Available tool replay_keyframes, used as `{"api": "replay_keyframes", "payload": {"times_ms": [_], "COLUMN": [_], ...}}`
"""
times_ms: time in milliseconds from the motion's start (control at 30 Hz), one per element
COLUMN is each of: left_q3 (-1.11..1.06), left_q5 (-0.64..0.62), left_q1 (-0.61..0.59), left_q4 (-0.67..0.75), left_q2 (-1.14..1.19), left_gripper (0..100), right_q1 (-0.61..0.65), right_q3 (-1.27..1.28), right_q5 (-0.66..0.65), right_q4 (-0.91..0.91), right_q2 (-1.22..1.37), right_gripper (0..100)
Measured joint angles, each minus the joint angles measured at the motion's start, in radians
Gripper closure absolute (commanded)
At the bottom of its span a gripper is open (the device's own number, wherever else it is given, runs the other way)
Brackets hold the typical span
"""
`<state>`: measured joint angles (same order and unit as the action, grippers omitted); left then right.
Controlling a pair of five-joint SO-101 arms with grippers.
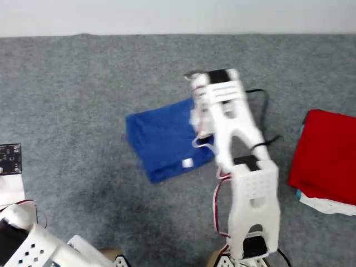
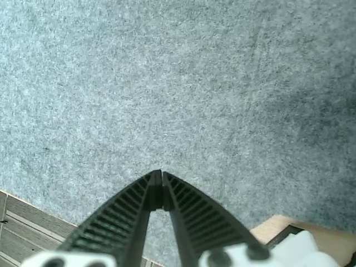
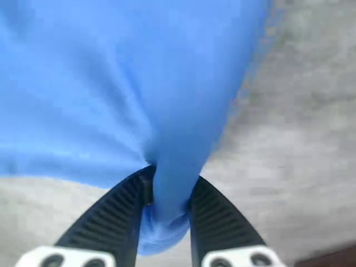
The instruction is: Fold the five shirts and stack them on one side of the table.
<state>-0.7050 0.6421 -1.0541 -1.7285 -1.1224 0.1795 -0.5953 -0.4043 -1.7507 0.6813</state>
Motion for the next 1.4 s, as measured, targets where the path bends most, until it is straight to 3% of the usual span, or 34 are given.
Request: {"api": "replay_keyframes", "payload": {"times_ms": [133,333,533,700,867,1133,1400], "left_q3": [0.000,0.000,0.000,0.000,0.000,0.000,0.000], "left_q5": [0.000,0.000,0.000,0.000,0.000,0.000,0.000], "left_q1": [0.000,0.000,0.000,0.000,0.000,0.000,0.000], "left_q4": [0.000,0.000,0.000,0.000,0.000,0.000,0.000], "left_q2": [0.000,0.000,0.000,0.000,0.000,0.000,0.000], "left_gripper": [100,100,100,100,100,100,100], "right_q1": [-0.149,-0.250,-0.256,-0.256,-0.256,-0.226,-0.071], "right_q3": [0.002,0.002,0.002,0.002,0.002,0.002,0.002], "right_q5": [-0.396,-0.704,-0.790,-0.784,-0.552,-0.008,0.595], "right_q4": [0.077,0.265,0.356,0.368,0.368,0.304,0.129], "right_q2": [0.000,0.000,0.000,0.000,-0.086,-0.227,-0.256], "right_gripper": [99.0,99.0,98.2,85.3,72.7,73.8,73.6]}}
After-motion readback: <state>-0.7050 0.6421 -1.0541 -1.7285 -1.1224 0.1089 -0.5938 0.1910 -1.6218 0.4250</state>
